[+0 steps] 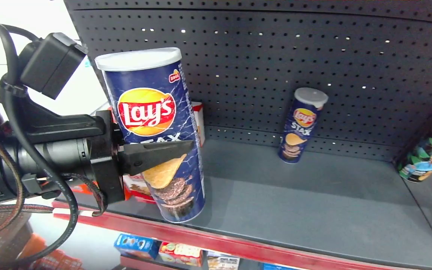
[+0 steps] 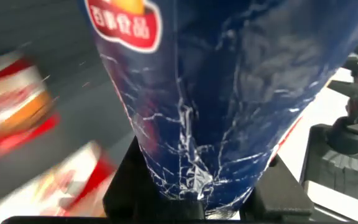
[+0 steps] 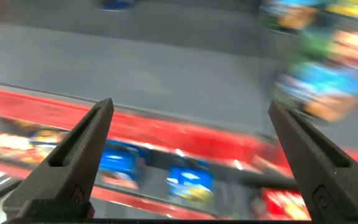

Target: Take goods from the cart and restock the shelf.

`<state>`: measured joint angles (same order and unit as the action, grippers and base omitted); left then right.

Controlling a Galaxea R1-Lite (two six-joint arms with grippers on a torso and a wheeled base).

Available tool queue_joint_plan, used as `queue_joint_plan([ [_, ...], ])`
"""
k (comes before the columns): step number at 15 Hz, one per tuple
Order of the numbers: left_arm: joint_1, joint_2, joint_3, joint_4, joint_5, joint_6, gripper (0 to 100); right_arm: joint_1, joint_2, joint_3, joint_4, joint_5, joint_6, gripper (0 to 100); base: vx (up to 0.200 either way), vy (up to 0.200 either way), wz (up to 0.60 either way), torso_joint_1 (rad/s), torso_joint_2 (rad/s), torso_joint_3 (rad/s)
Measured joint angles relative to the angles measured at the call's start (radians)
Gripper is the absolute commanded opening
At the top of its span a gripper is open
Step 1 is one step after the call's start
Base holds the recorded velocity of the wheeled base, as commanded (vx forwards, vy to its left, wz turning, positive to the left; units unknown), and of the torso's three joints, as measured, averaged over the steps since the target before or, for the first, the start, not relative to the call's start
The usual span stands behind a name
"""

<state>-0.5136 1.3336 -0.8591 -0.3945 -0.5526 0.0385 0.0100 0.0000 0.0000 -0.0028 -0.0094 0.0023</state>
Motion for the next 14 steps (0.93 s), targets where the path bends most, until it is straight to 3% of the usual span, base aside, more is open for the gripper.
queue_joint_plan([
  [3, 0.004, 0.001, 0.001, -0.001, 0.000, 0.000, 0, 0.000, 0.000, 0.000, 0.000, 0.000, -0.001, 100, 0.000, 0.000, -0.60, 0.007, 0.00, 0.001],
  [12, 0.009, -0.001, 0.008, 0.000, 0.000, -0.005, 0, 0.001, 0.000, 0.000, 0.000, 0.000, -0.005, 100, 0.000, 0.000, 0.00, 0.000, 0.00, 0.000],
  [14, 0.009, -0.001, 0.009, -0.001, 0.001, -0.005, 0, 0.000, 0.000, 0.000, 0.000, 0.000, -0.005, 100, 0.000, 0.000, 0.60, 0.000, 0.00, 0.002],
])
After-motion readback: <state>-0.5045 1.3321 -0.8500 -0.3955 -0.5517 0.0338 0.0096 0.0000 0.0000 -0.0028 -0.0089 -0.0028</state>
